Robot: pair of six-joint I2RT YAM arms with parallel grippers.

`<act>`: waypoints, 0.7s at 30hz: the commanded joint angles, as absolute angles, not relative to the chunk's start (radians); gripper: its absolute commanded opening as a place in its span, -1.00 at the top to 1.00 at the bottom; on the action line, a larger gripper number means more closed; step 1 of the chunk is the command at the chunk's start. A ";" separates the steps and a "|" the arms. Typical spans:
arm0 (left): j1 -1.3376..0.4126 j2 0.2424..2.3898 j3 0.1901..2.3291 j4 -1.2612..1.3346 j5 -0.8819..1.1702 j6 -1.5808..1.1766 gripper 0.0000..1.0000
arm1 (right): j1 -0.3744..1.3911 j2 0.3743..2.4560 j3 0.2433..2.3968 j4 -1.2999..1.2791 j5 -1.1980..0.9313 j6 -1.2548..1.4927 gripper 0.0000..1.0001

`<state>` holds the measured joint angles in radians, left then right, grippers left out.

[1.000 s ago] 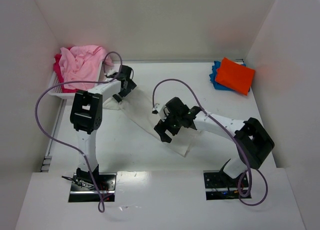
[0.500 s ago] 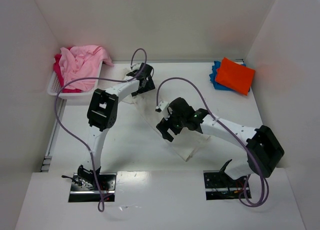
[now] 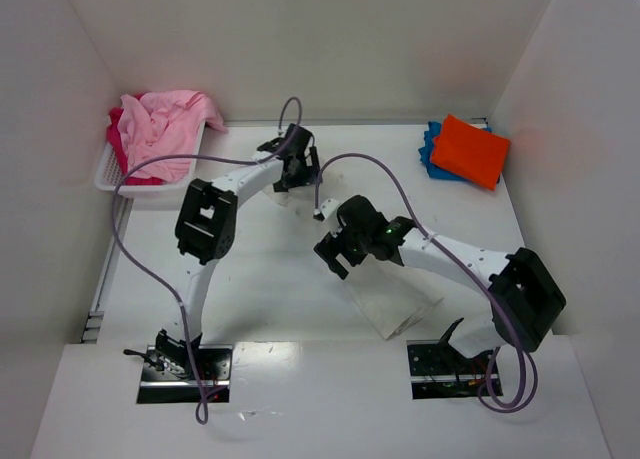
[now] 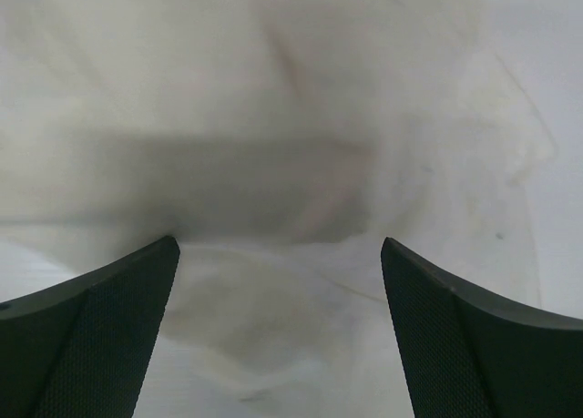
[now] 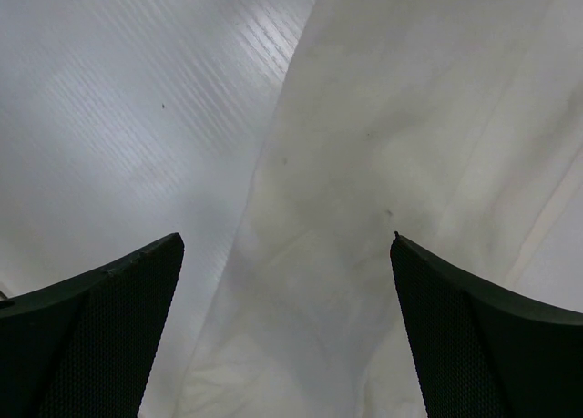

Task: Fold and stack the t-shirts
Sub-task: Rotate the tshirt 90 degrees

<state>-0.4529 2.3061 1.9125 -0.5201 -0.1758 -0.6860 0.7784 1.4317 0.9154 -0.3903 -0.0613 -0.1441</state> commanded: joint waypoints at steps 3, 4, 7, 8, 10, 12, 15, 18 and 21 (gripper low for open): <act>-0.292 2.175 1.800 -0.489 -0.175 -0.735 -0.99 | 0.775 1.469 0.958 -0.391 0.013 -0.129 -1.00; -0.289 2.175 1.790 -0.488 -0.173 -0.735 -0.99 | 0.773 1.479 0.968 -0.393 0.024 -0.129 -1.00; -0.278 2.186 1.780 -0.459 -0.163 -0.744 -0.99 | 0.755 1.479 0.968 -0.400 0.017 -0.120 -1.00; -0.278 2.187 1.779 -0.457 -0.151 -0.744 -0.99 | 0.755 1.479 0.968 -0.400 0.017 -0.120 -1.00; -0.278 2.219 1.792 -0.445 -0.140 -0.744 -0.99 | 0.746 1.479 0.968 -0.400 0.017 -0.120 -1.00; -0.278 2.241 1.811 -0.454 -0.128 -0.744 -0.99 | 0.745 1.479 0.968 -0.400 0.017 -0.120 -1.00; -0.278 2.263 1.831 -0.454 -0.117 -0.744 -0.99 | 0.735 1.479 0.968 -0.400 0.017 -0.120 -1.00; -0.268 2.298 1.859 -0.454 -0.117 -0.752 -0.99 | 0.735 1.502 0.968 -0.400 0.017 -0.120 -1.00; -0.249 2.328 1.901 -0.466 -0.117 -0.764 -0.99 | 0.726 1.522 0.975 -0.400 0.017 -0.120 -1.00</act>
<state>-0.2748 2.2788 1.8462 -0.4773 -0.1332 -0.7396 0.7384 1.5018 0.9291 -0.4052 0.0058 -0.1272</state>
